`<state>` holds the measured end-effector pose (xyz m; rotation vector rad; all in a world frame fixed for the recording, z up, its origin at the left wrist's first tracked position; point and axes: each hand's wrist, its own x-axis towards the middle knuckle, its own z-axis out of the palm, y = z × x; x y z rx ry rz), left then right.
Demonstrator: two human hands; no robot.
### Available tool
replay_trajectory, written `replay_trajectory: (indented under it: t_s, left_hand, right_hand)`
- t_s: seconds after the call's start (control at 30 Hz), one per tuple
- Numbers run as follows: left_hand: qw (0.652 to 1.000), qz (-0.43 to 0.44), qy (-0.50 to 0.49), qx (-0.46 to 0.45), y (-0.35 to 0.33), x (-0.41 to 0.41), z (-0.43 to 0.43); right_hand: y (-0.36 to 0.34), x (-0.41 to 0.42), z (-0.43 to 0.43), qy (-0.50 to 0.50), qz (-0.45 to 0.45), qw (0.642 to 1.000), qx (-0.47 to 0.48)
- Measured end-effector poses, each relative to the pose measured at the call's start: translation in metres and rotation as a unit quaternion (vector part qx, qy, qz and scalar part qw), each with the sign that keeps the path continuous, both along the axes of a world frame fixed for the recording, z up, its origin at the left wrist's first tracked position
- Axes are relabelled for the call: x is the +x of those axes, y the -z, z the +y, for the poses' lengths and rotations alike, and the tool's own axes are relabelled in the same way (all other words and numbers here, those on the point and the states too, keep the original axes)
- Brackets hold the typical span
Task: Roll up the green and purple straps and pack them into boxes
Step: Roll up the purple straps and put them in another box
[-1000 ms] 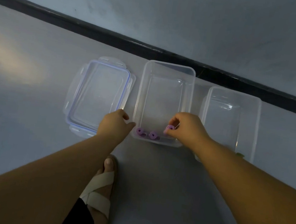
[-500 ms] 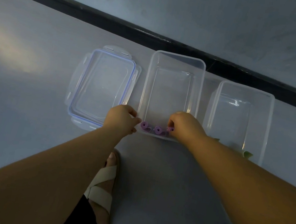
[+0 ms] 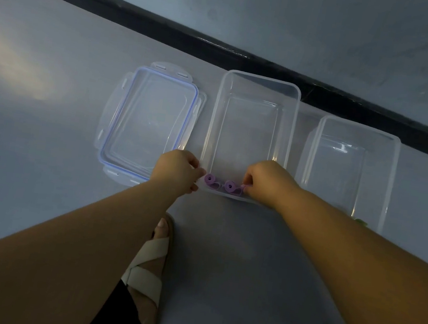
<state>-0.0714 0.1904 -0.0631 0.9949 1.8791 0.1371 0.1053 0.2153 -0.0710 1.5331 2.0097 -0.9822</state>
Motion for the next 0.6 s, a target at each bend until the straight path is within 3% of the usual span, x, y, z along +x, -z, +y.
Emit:
replay_trajectory:
  t_s: [0.3,0.6]
  left_hand:
    - [1.000,-0.011,-0.005,-0.003,-0.0029,-0.0006,0.0008]
    - [1.000,-0.016,-0.003,-0.009,-0.0040,-0.0019,0.0005]
  right_hand:
    - [0.0000,-0.0015,0.0038,0.008,0.017,1.000,0.018]
    - [-0.0058,-0.0044,0.0017,-0.062,-0.039,0.995,0.066]
